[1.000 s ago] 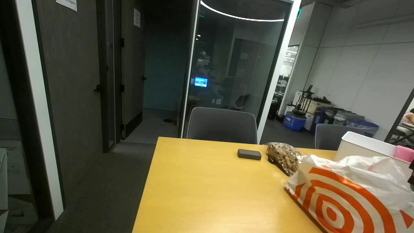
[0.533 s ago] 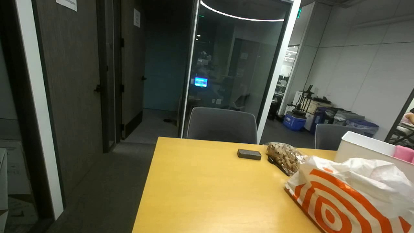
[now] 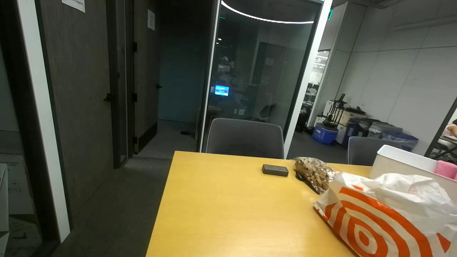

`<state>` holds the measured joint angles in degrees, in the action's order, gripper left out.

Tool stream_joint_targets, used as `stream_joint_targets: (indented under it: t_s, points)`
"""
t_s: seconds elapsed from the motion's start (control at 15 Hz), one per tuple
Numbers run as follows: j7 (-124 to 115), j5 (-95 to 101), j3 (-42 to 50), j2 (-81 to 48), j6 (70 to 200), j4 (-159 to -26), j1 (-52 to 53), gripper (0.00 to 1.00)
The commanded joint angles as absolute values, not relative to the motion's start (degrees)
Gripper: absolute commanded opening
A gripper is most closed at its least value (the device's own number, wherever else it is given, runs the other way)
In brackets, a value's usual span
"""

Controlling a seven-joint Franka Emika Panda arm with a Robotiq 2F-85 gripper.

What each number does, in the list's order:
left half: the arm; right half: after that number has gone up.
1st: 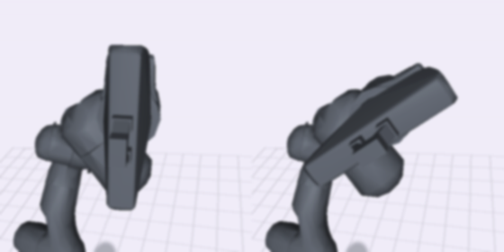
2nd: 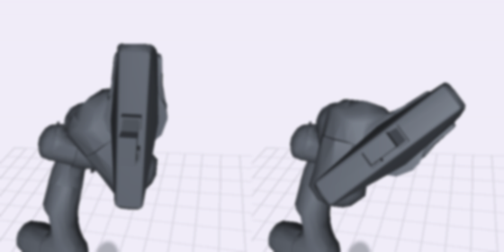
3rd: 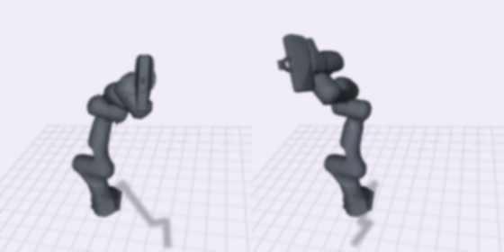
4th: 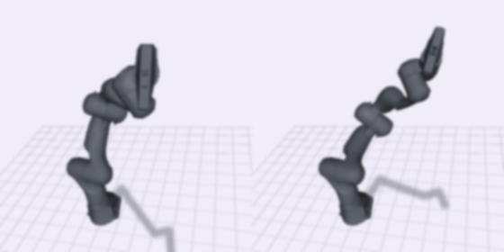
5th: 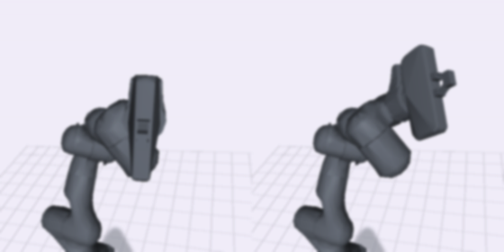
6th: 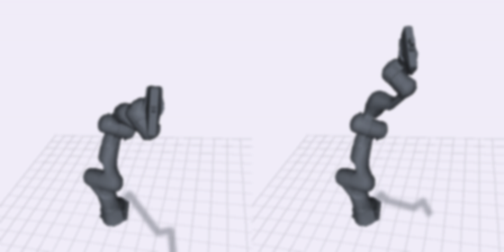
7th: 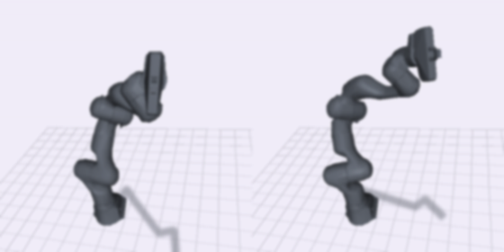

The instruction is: Put the moose from the plastic on the table then put the apple in the bowl.

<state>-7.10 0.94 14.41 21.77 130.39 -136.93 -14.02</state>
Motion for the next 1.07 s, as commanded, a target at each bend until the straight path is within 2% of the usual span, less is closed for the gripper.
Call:
stream_joint_targets:
  t_s: [0.0,0.47,0.6,0.87,1.0]
  points:
    - [-15.56,2.33,13.45,18.85,132.24,-134.27,-18.28,0.50]
    - [-33.08,4.92,12.92,14.23,133.46,-131.15,-24.67,0.50]
    - [-41.86,7.79,11.13,10.61,136.64,-131.36,-25.15,0.50]
    - [-58.77,15.20,1.98,0.73,141.26,-130.48,-32.30,0.50]
    - [-67.82,20.92,1.65,-2.73,139.97,-129.45,-32.06,0.50]
